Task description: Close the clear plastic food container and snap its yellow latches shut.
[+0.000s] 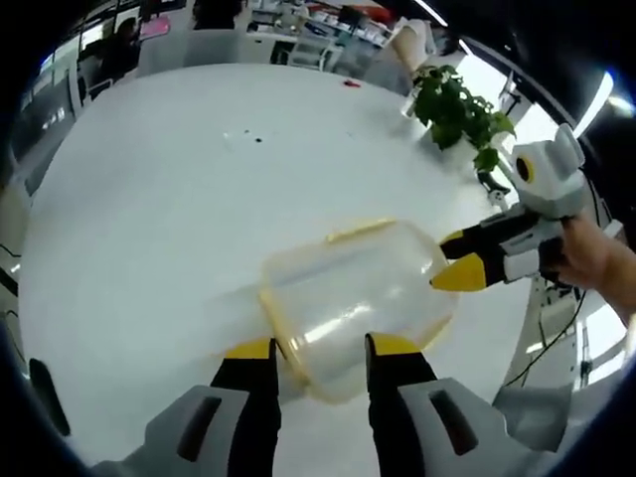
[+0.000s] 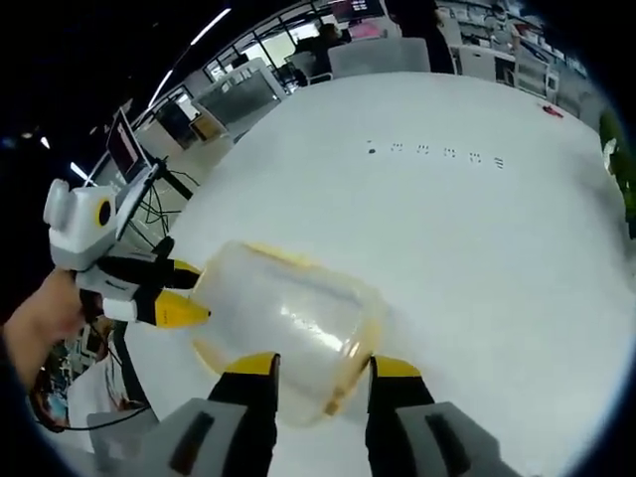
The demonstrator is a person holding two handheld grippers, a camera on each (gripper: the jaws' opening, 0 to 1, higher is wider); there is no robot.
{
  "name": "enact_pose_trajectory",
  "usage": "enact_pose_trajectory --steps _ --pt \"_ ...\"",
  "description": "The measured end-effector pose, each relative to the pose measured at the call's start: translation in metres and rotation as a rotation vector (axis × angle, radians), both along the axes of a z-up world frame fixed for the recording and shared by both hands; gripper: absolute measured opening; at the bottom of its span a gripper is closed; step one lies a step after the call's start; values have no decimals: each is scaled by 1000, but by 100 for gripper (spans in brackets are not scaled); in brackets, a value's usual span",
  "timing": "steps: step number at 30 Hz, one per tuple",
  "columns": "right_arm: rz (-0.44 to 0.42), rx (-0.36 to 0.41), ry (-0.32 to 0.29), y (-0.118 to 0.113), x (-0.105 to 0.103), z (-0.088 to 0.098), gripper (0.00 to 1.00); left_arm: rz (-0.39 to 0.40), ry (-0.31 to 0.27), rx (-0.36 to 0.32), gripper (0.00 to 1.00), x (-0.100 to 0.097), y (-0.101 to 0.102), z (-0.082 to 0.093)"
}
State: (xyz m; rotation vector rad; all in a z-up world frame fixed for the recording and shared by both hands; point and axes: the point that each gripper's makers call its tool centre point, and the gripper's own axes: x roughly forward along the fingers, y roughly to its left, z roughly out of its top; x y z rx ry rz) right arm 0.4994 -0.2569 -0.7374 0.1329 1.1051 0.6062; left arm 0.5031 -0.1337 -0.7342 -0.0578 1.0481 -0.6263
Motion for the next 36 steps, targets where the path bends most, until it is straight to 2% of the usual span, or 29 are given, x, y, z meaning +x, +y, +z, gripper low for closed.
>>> enact_pose_trajectory --steps 4,6,8,11,12,13,14,16,18,19,20,22,25,26,27,28,29,32,34,35,36 --pt "33 -23 -16 0 1 2 33 17 4 -22 32 1 1 1" --pt "114 -71 -87 -2 3 5 34 -3 2 -23 33 0 2 1" --pt "143 -85 -91 -1 -1 6 33 -33 -23 -13 33 -1 3 4" --pt "131 -65 -96 -1 1 13 33 -27 -36 -34 42 1 1 11" --pt "142 -78 -106 -2 4 15 32 -49 -53 -39 41 2 0 15" --pt "177 -102 -124 -3 5 16 32 -67 -66 -33 40 3 0 18" --pt "225 -117 -115 -1 2 18 33 -98 -73 3 39 3 2 18" --pt "273 -137 -138 2 3 21 34 -151 -85 39 39 1 3 20" --pt "316 -180 -170 3 5 25 33 -143 -90 54 43 3 6 25" --pt "372 -246 -224 1 10 27 32 -155 -104 69 43 3 6 28" --pt "400 -270 -241 1 12 29 32 -173 -112 72 43 4 6 31" --pt "409 -247 -219 8 7 29 33 -201 -126 79 43 5 4 36" --pt "427 -247 -234 11 10 33 33 -257 -144 79 43 3 -2 43" --pt "426 -227 -234 13 10 35 32 -283 -153 60 44 3 -8 47" --pt "428 -218 -246 16 11 37 33 -304 -161 69 44 2 -10 48" --pt "442 -220 -260 18 12 39 33 -344 -185 105 45 4 -9 49" --pt "457 -219 -263 19 11 40 32 -359 -199 113 44 5 -10 51" --pt "508 -218 -280 24 10 39 33 -370 -192 77 44 4 -19 55" --pt "520 -222 -276 26 9 39 32 -417 -204 105 44 4 -21 54" --pt "559 -254 -295 24 10 38 32 -454 -212 127 44 3 -22 53" --pt "574 -248 -305 27 10 39 31 -467 -217 129 43 3 -24 52"
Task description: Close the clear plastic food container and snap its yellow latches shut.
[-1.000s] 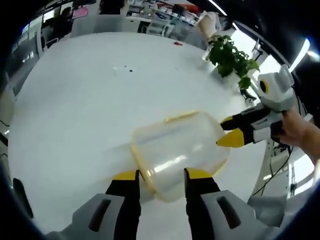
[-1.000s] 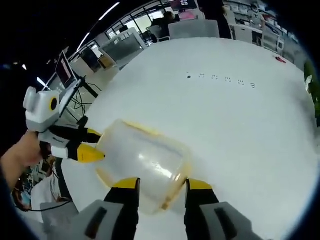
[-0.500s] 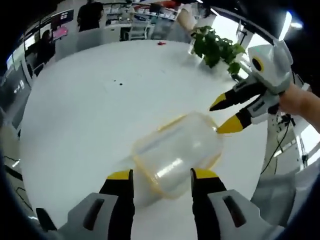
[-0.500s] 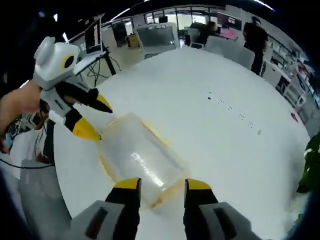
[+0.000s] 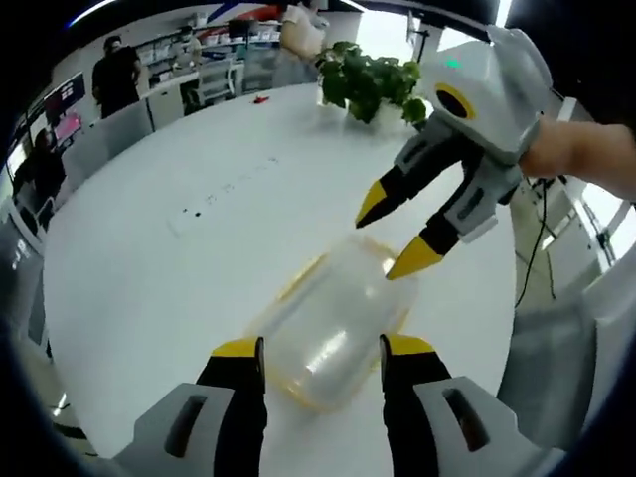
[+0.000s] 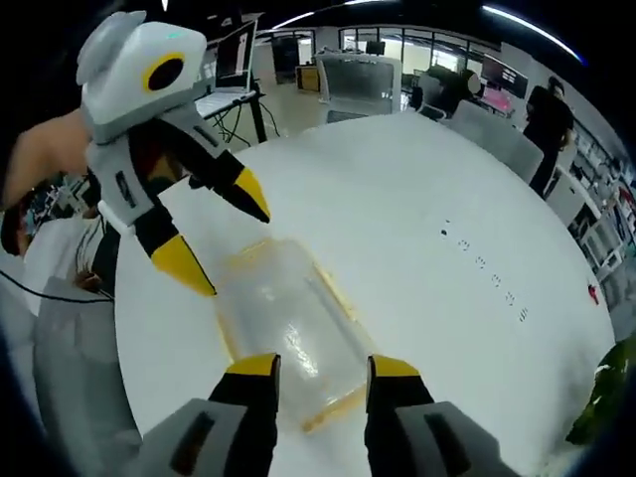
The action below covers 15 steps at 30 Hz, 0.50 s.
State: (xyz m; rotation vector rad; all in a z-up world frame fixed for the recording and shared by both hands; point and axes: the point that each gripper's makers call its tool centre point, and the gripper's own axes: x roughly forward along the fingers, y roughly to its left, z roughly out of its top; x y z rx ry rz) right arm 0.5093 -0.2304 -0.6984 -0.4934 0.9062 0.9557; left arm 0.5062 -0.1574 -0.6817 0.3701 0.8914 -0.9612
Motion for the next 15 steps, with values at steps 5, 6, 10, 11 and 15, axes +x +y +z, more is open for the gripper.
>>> enact_pose_trajectory --steps 5,6,10,11,15 --pt "34 20 1 10 -1 1 28 -25 -10 -28 44 1 -13 4" --pt "46 24 3 12 -3 0 29 -45 -19 -19 44 0 -16 3" --pt "76 44 4 21 -3 1 28 -105 -49 -37 44 0 -29 6" --pt "79 52 4 23 -3 1 29 -108 -52 -32 44 0 -30 6" --pt "109 67 4 32 -5 2 29 -145 -66 -23 44 0 -34 2"
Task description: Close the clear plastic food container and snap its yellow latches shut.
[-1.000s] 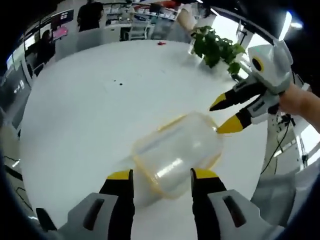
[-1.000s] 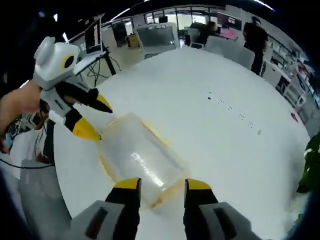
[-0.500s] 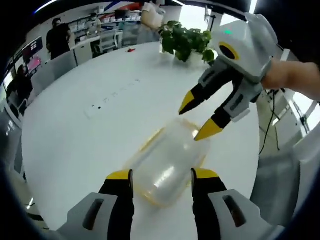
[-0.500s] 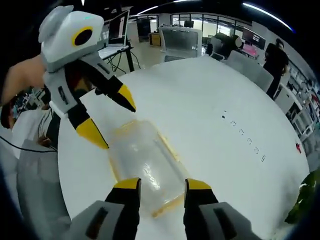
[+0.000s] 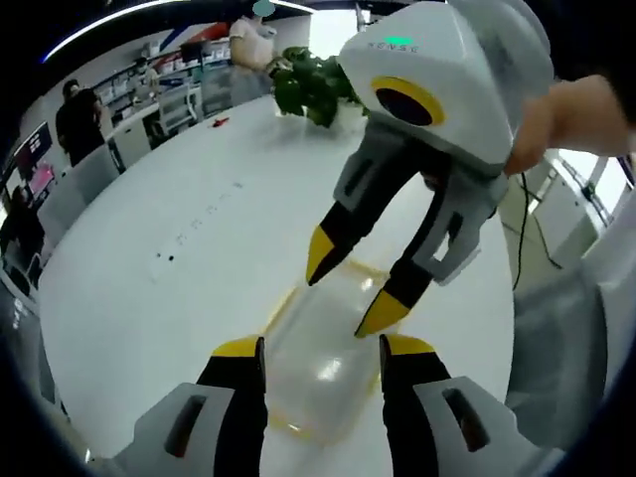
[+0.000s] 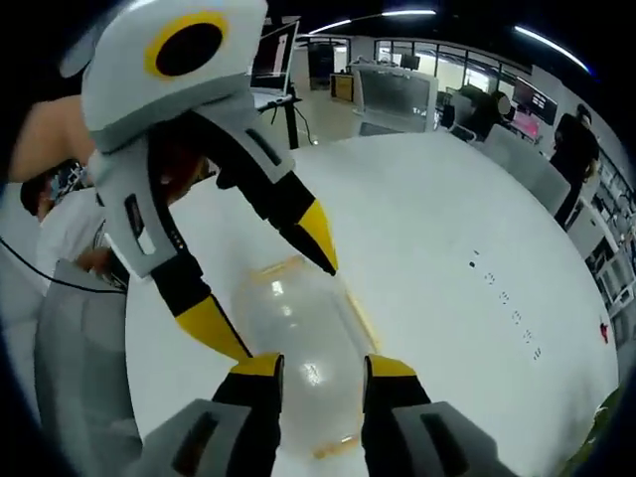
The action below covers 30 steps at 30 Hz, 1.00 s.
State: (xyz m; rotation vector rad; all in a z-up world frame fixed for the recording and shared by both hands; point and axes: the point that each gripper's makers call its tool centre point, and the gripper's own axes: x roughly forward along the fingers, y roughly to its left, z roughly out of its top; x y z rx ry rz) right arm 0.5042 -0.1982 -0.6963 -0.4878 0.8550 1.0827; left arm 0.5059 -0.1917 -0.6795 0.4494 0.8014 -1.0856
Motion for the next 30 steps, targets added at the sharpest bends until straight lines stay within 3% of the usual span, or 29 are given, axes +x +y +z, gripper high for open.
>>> enact_pose_trajectory --steps 3,30 --pt "8 4 0 3 0 -1 29 -41 -31 31 42 1 0 -3" --pt "39 1 1 7 10 -13 25 -36 5 42 41 -2 -1 -19"
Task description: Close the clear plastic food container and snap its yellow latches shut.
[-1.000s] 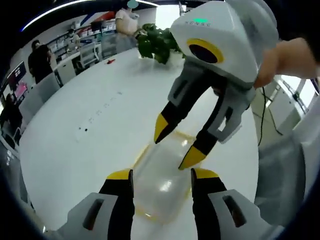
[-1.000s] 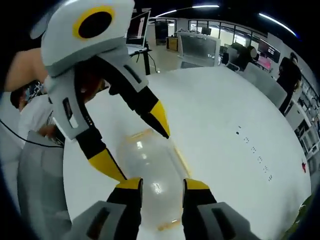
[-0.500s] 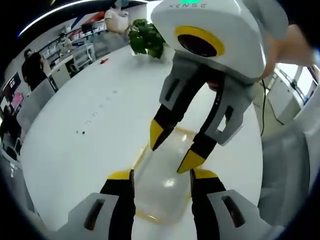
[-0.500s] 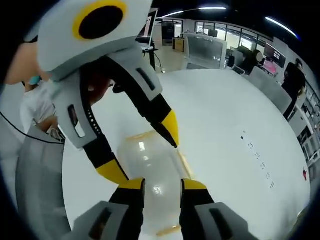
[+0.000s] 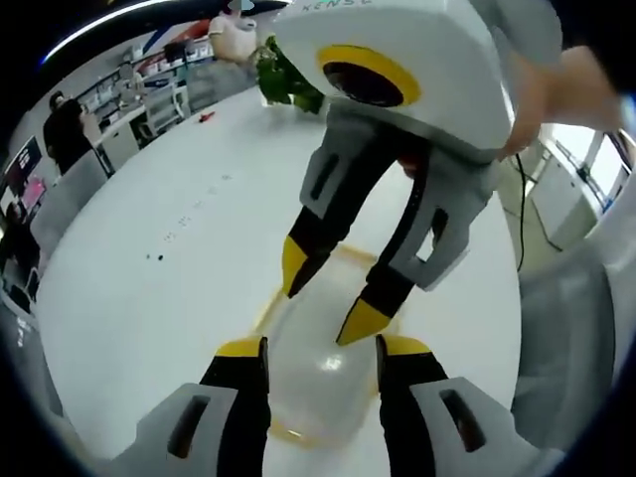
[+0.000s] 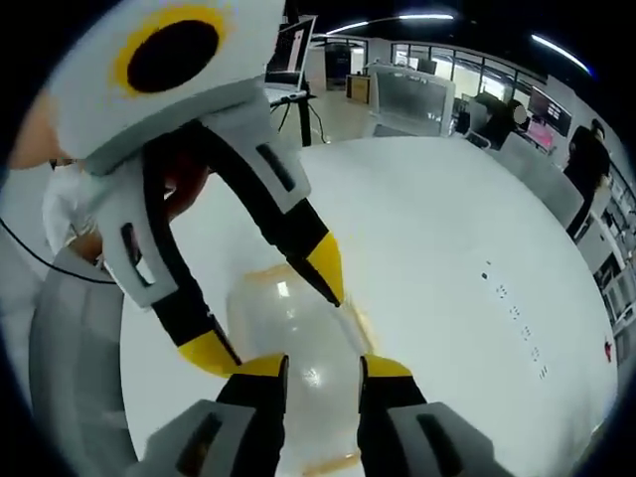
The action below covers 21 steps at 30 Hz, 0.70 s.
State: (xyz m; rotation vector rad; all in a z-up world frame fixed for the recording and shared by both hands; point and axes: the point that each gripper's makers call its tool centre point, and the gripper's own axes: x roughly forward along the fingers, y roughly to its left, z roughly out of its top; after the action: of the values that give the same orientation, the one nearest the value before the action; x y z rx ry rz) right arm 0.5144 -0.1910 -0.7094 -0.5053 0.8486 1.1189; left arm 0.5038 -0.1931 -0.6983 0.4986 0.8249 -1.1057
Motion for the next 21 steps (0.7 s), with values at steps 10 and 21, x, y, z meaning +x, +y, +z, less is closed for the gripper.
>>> enact_pose_trajectory --steps 10,21 --pt "13 -7 -6 0 6 -2 26 4 3 3 41 -9 0 -7" --pt "22 -12 -12 5 14 -2 28 17 10 -19 42 -16 -1 -4"
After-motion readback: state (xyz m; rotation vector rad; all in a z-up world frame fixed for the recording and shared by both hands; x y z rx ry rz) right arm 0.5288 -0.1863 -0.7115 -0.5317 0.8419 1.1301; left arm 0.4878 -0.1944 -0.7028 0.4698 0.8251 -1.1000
